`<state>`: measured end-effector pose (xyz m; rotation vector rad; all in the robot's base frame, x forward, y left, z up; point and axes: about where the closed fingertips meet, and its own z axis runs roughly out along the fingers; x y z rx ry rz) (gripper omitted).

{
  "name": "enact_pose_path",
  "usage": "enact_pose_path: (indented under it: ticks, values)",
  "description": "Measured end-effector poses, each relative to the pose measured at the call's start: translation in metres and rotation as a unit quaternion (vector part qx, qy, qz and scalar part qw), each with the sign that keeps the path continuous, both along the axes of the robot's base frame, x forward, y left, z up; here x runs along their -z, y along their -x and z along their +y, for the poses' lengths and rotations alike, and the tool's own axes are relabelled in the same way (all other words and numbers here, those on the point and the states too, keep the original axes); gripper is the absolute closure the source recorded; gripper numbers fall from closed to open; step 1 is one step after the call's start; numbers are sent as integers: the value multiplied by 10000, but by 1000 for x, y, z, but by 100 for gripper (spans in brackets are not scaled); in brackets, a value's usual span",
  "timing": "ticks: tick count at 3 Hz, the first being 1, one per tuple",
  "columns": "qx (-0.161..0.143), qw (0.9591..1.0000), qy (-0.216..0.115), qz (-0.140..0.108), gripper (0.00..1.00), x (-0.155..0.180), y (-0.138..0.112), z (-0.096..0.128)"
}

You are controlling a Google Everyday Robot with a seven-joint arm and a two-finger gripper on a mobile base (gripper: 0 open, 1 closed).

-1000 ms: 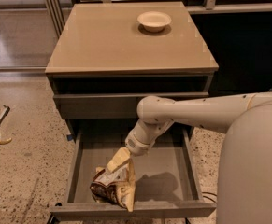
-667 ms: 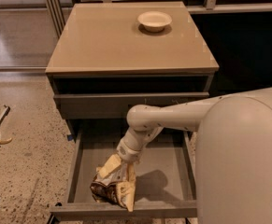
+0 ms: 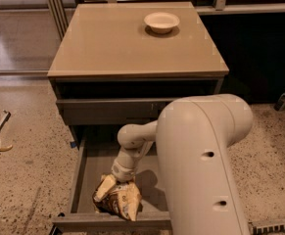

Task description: Pick brown chip bag from middle drawer and place on counter

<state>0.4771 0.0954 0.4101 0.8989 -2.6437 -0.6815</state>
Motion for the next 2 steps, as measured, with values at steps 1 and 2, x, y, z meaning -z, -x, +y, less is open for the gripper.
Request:
enact_pose_path:
  ticks: [1, 2]
  values:
    - [-28, 10000, 39, 84, 42, 7, 1, 2]
    - [-41, 9999, 66, 103, 64, 7, 0, 3]
